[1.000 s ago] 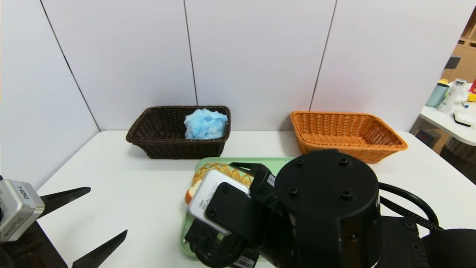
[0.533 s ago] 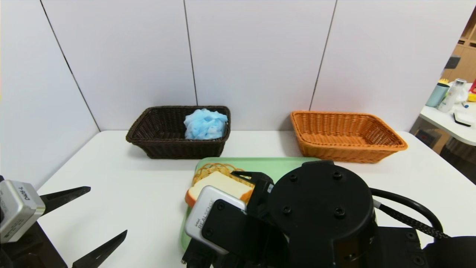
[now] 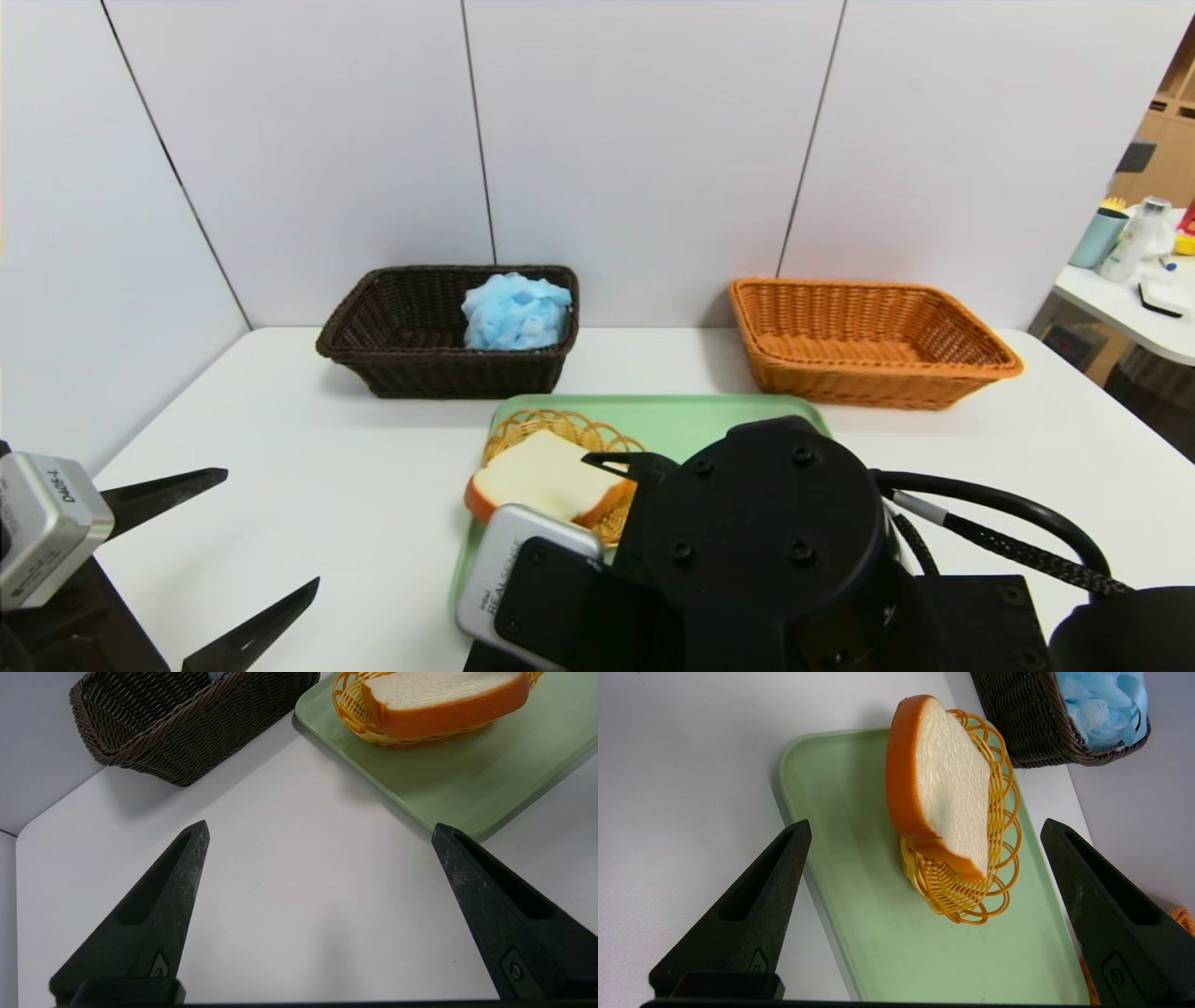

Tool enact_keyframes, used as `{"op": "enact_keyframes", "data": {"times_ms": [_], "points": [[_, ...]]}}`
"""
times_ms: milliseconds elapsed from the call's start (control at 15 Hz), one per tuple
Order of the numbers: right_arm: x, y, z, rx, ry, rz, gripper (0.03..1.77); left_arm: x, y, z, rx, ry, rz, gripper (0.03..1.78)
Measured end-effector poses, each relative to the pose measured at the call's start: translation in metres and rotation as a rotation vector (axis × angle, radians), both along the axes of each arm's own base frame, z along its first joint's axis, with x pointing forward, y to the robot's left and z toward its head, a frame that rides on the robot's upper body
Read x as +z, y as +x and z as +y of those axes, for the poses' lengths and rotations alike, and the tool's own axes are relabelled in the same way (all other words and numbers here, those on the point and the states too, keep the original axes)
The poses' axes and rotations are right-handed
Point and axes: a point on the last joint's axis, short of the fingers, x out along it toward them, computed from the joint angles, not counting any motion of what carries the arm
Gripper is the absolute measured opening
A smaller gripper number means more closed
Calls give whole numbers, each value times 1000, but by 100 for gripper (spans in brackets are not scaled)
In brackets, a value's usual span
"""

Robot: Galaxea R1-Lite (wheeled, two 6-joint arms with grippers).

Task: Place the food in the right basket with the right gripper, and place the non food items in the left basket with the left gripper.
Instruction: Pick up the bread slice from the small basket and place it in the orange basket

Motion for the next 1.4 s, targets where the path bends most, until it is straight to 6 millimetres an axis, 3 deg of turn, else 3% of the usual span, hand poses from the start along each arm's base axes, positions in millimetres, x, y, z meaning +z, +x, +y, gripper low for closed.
{"op": "enact_keyframes", "data": {"times_ms": [533,1400], "points": [[-6,5,12,9,-24,-15,169,-1,0,0,1,0,5,169],[-35,36,39,-34,-52,-17,169,-2,0,0,1,-2,9,169]]}}
